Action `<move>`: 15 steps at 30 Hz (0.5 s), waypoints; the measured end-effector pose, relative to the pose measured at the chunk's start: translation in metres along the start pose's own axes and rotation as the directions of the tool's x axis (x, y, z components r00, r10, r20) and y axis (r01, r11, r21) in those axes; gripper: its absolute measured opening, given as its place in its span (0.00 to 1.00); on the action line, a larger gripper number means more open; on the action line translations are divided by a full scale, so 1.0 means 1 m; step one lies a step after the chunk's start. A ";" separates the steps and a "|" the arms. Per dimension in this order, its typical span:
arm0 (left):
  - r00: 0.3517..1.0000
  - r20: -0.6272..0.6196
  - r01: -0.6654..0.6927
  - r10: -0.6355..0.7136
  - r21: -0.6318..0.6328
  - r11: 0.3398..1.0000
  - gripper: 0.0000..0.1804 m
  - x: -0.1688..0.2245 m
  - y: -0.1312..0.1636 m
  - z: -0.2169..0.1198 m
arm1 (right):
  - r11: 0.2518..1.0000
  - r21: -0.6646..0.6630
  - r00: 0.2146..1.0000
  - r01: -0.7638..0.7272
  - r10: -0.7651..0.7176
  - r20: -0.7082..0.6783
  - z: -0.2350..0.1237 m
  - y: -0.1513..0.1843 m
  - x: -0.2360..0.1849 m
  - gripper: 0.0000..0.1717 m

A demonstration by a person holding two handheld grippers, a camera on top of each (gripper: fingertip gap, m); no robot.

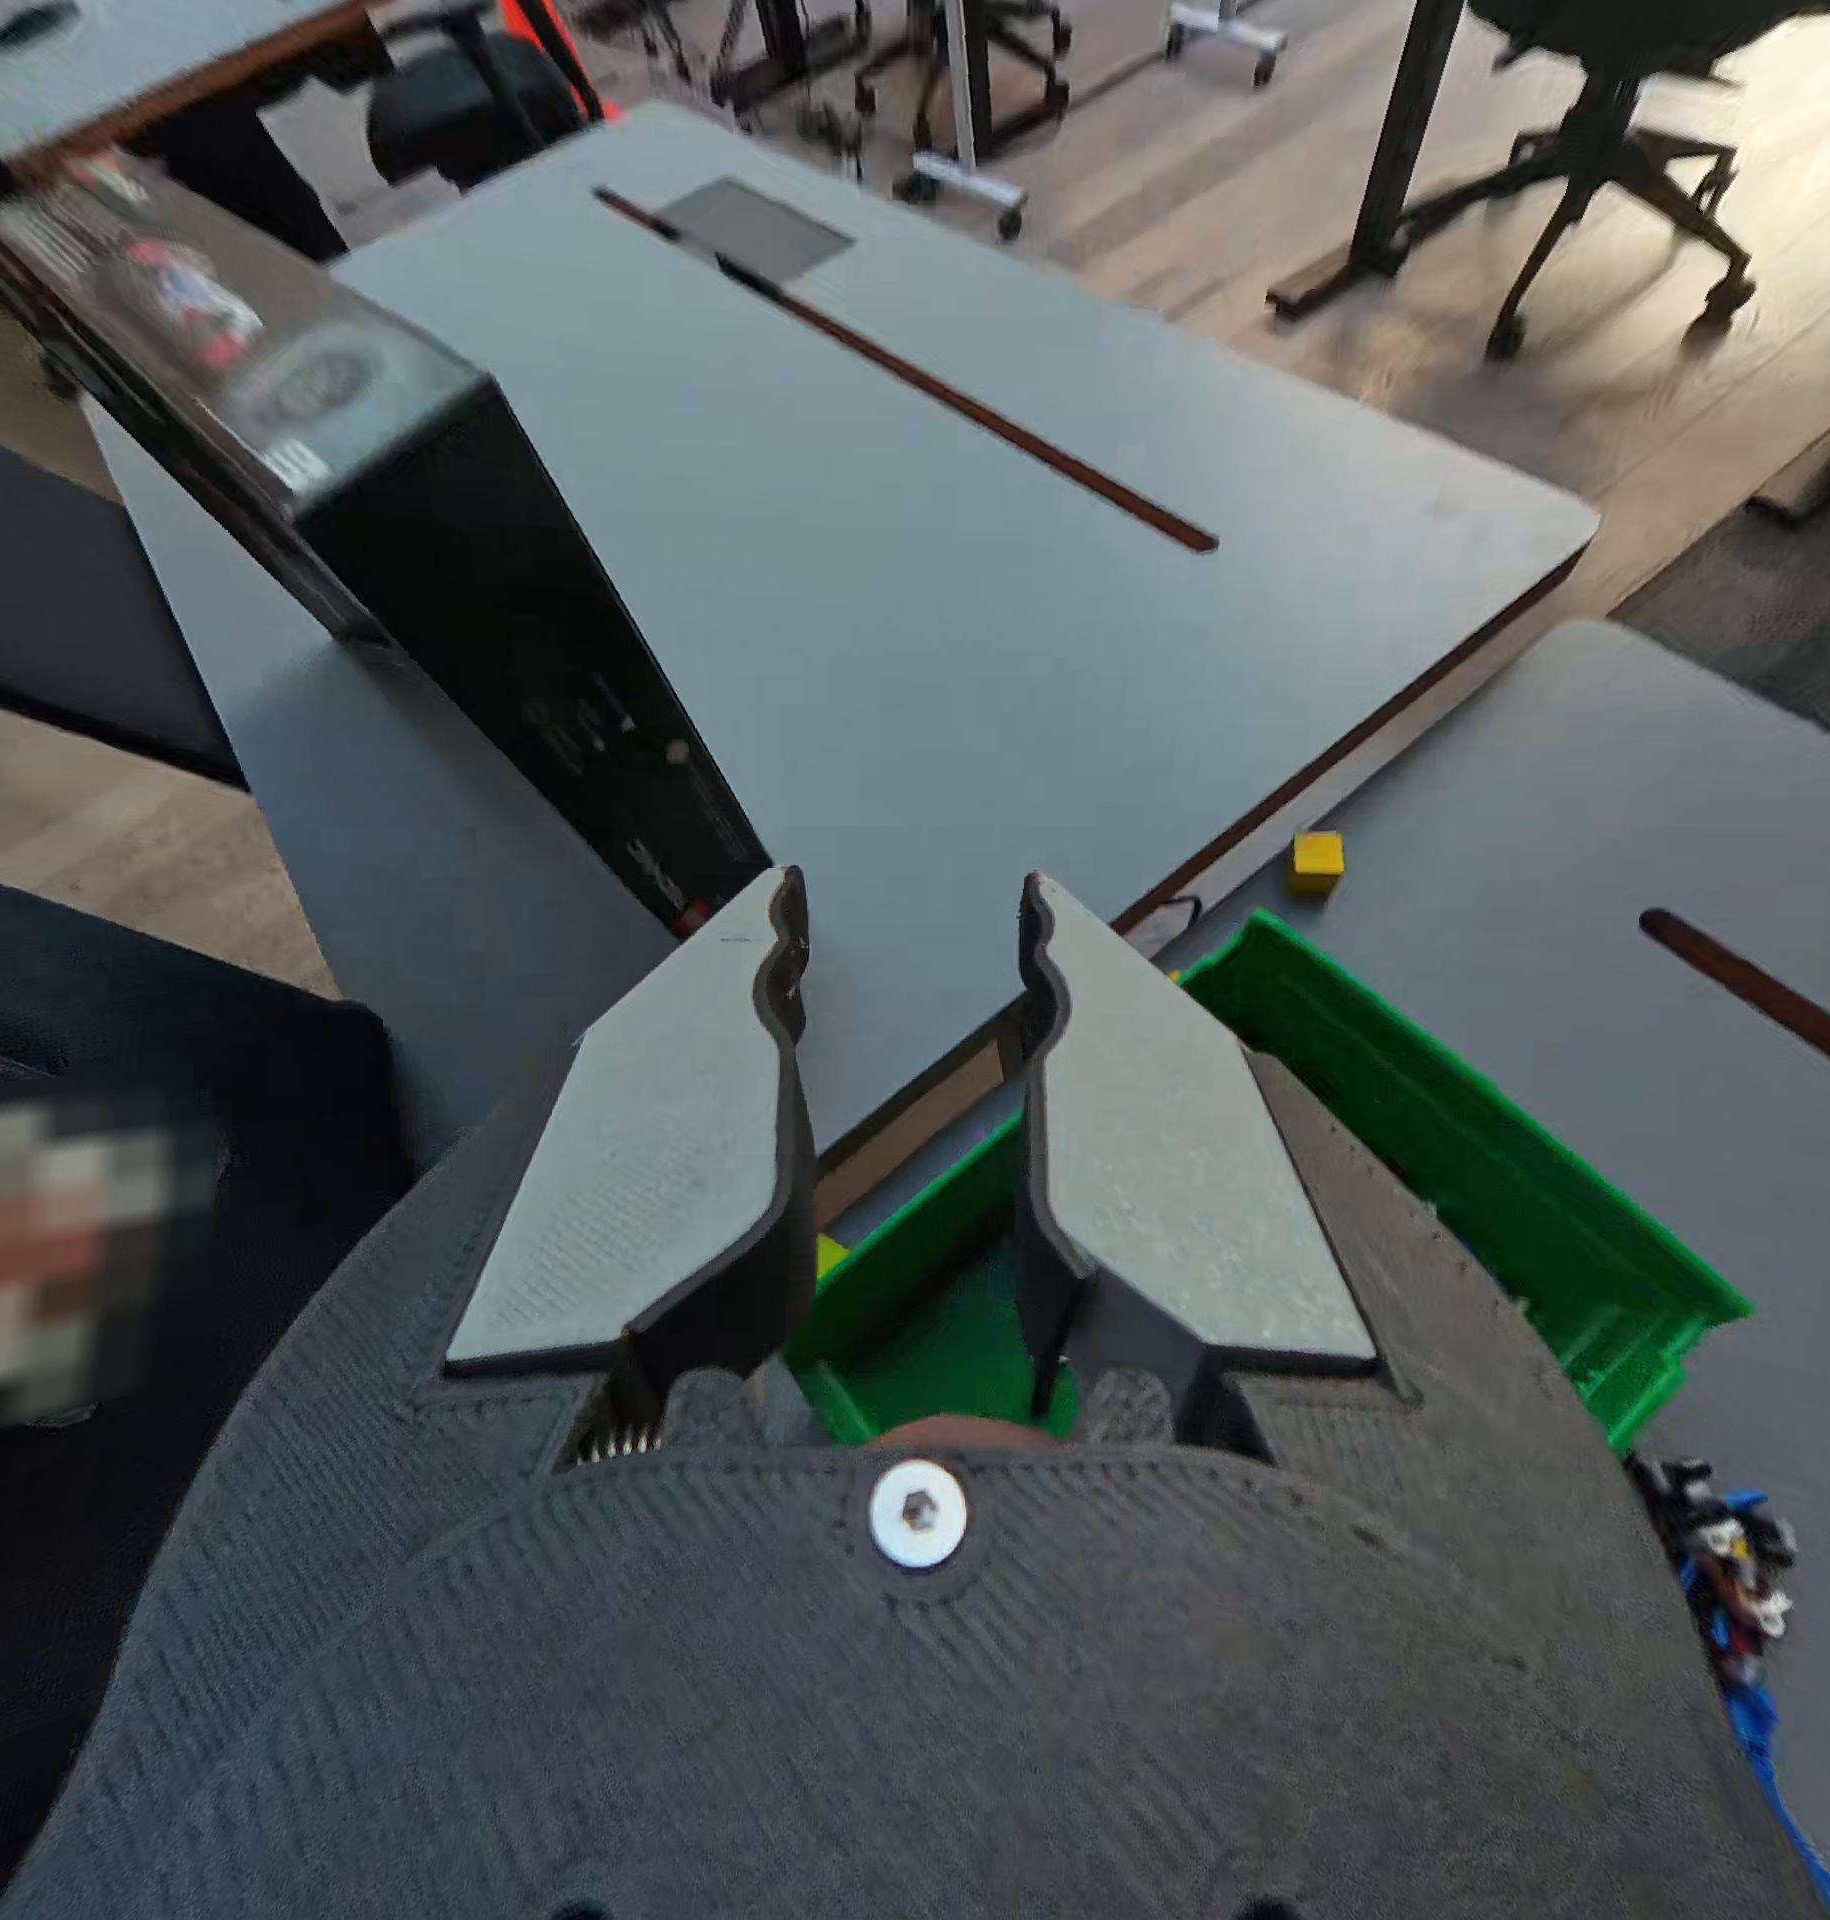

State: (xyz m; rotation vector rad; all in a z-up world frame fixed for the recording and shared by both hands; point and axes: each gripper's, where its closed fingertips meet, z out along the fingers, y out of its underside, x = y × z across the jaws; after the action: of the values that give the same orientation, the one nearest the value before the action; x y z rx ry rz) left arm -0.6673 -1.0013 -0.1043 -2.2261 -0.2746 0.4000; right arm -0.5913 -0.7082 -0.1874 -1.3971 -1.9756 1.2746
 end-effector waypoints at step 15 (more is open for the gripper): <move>0.945 -0.327 -0.093 -0.002 -0.275 0.957 0.14 0.124 0.203 0.142 | 0.900 -0.337 0.945 -0.275 0.188 -0.268 0.057 0.184 -0.071 0.15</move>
State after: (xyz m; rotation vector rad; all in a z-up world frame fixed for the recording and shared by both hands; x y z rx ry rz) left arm -0.5930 -0.9874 -0.3708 -2.5427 -0.1079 0.0103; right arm -0.5081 -0.7816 -0.3601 -1.9180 -2.0009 0.8003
